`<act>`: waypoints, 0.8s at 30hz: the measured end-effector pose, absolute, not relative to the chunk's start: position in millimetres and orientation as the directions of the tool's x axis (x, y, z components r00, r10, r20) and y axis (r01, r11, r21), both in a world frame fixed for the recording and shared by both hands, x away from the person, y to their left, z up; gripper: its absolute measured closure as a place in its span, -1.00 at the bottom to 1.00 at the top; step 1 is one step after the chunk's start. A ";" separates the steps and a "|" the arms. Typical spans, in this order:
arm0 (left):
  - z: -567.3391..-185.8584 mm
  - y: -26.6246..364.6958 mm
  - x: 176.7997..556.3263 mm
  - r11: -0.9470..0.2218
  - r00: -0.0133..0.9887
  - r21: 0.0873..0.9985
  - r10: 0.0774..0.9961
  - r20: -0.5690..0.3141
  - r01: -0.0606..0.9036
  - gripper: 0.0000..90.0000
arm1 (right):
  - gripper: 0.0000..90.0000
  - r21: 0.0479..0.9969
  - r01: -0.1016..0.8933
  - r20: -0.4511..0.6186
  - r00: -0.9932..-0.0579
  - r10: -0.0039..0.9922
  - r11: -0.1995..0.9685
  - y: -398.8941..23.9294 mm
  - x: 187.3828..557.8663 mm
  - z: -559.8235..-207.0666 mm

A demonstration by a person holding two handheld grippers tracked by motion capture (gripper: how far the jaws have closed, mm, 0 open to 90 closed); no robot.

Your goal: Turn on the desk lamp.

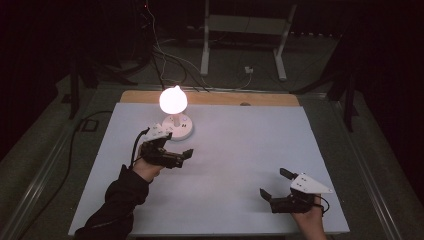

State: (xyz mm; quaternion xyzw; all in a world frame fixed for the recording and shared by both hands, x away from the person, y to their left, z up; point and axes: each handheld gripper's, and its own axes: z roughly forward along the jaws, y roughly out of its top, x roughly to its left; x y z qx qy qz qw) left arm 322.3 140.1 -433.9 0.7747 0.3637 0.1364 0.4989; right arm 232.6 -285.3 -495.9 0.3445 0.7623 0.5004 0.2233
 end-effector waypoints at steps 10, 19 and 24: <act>-438.1 165.0 300.6 -0.264 0.724 0.872 0.675 -0.138 0.412 -0.99 | -1.00 0.916 0.300 -0.001 -0.662 0.750 0.266 -285.2 232.2 -495.6; -450.8 179.6 283.0 -0.298 0.751 0.864 0.648 -0.129 0.406 -0.99 | -1.00 0.915 0.301 -0.001 -0.664 0.748 0.269 -284.8 232.4 -496.0; -460.8 184.4 273.8 -0.311 0.767 0.865 0.629 -0.122 0.393 -0.99 | -1.00 0.915 0.300 -0.003 -0.664 0.748 0.270 -284.7 231.9 -495.6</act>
